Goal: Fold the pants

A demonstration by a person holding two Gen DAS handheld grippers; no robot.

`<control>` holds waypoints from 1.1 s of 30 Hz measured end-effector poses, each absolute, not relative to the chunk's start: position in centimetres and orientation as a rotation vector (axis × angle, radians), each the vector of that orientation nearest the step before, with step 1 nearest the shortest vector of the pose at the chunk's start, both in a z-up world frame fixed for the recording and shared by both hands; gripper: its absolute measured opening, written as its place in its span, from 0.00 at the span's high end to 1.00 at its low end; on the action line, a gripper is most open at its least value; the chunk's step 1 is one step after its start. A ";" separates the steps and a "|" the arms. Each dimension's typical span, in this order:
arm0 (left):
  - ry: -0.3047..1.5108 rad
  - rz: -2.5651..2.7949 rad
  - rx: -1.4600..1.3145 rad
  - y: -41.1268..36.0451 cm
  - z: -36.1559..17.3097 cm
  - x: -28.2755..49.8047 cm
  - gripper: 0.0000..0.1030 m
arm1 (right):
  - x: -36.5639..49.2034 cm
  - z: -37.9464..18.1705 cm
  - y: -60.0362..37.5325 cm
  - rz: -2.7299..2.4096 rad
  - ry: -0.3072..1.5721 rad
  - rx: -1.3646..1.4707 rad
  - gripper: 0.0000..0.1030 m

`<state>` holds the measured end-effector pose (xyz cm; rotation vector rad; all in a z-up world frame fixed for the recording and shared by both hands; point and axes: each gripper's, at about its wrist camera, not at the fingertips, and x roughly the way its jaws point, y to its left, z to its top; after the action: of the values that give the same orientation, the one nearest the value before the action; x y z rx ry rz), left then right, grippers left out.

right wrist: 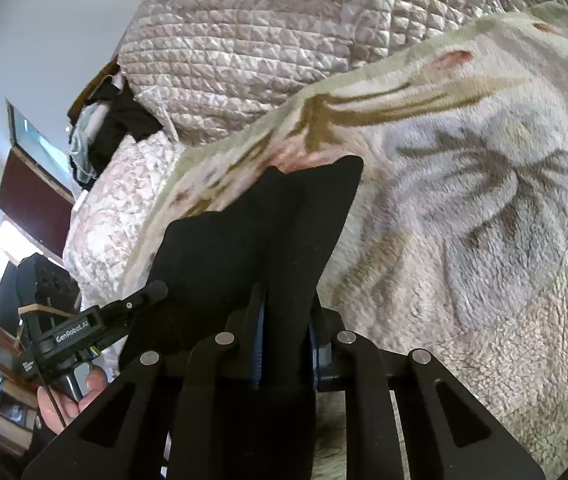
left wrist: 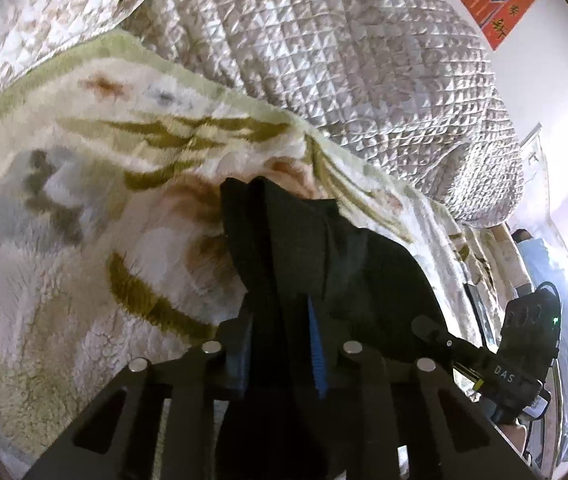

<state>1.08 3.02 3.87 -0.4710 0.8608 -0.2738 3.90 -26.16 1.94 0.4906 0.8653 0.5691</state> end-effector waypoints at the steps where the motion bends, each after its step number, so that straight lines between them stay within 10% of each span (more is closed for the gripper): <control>1: 0.855 -0.279 -0.461 2.8 4.3 1.0 0.77 | 3.8 2.5 -26.0 0.577 0.854 0.481 0.84; 33: 0.826 -0.006 -0.237 6.9 5.5 10.6 0.67 | 14.0 4.4 -24.1 0.413 0.821 0.337 0.76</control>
<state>10.60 6.92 5.52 -0.2371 0.8259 -0.0063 13.98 -24.09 4.44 0.3370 0.8210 0.4132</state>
